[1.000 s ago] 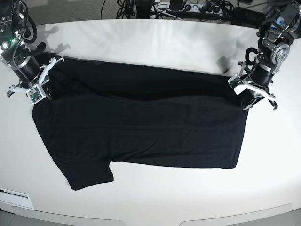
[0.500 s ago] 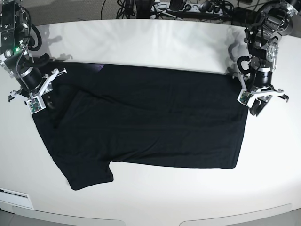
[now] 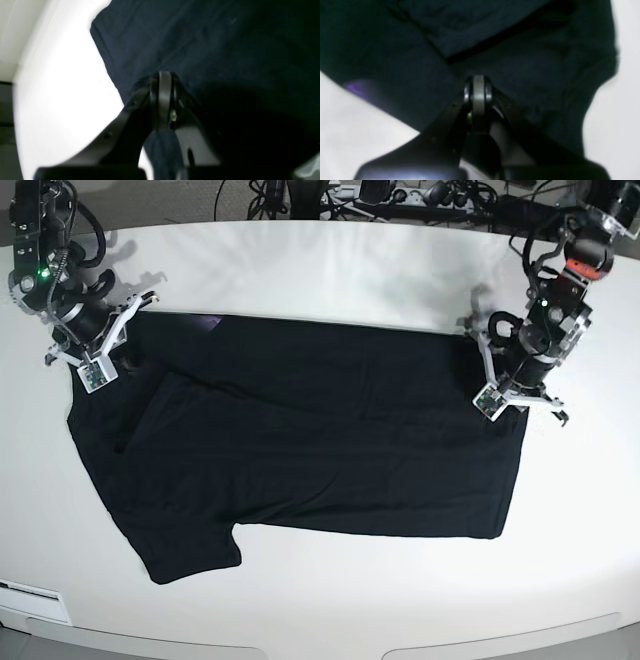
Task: Fold the T-shirt properly
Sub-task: 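Regrasp the shirt edge with both grippers and drag it further back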
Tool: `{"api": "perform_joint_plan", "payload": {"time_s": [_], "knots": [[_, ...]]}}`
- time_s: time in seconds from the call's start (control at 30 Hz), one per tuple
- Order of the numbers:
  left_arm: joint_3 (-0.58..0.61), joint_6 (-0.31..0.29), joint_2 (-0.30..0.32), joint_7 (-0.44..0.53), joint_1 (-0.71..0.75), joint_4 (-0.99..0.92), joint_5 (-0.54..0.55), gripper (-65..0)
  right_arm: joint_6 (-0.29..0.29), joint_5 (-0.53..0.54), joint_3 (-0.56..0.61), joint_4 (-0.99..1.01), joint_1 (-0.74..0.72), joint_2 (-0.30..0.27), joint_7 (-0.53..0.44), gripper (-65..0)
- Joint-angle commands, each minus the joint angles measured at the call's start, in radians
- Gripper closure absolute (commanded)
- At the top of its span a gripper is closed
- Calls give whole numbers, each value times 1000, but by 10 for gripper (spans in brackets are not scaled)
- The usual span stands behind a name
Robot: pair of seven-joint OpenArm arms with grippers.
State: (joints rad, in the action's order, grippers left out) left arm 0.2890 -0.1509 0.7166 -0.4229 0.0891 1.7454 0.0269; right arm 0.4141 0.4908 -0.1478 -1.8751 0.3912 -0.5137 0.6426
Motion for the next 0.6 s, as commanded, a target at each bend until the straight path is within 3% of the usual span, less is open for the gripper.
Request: {"api": "perform_joint_plan", "payload": {"time_s": [0.0,0.1,0.17,0.37,0.57], "knots": [[-9,-21,-3,1,-20,-21,8,0,11,3,-8,21,-6,-13,-13,0],[-9,-134,-44,-97,-31,-81,13,0,32,3,-9,90,-6,-14,22,0],[-9,-176,-48,-173,-24,-82,44,0,32,5,-9,98,-2,-14,89,0],[-9,-201,3,-409,60,36,146,0,0,30,-19,39,108,-73,174,0],[-9,-162,95,-423,212,213,140,0,6,26,-107,-68,254,-86,174,0]]}}
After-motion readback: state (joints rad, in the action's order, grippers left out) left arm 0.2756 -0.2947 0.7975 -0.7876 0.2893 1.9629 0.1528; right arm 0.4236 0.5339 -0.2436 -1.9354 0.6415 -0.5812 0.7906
